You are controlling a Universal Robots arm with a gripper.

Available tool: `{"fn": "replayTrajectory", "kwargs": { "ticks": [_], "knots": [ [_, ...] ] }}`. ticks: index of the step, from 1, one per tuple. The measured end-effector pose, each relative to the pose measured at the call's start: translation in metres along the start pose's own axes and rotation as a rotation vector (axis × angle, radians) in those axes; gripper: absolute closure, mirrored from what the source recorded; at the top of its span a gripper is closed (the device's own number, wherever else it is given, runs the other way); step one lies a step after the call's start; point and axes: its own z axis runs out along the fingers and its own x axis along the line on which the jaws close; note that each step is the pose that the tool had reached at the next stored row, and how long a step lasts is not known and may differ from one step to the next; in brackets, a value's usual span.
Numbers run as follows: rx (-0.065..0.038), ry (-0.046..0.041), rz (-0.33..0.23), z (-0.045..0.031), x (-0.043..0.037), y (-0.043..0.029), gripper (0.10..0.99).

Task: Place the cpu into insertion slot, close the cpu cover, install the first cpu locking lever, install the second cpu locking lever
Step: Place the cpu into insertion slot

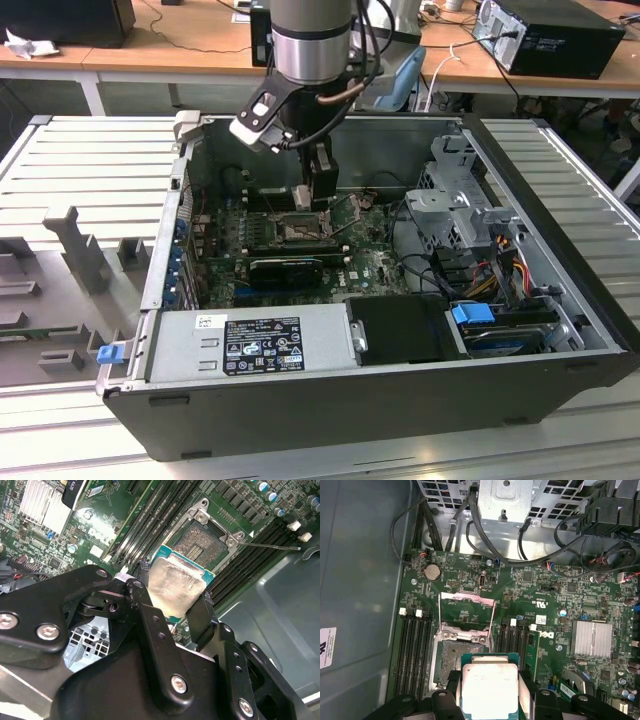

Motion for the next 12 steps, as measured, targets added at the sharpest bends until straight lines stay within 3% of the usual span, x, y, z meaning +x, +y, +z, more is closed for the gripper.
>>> {"fn": "replayTrajectory", "kwargs": {
  "ticks": [6, 12],
  "knots": [
    [0.000, -0.0015, 0.017, 0.0043, -0.0001, -0.0004, 0.545],
    [-0.002, -0.0084, 0.099, 0.0086, -0.0002, -0.0008, 0.545]
  ]
}}
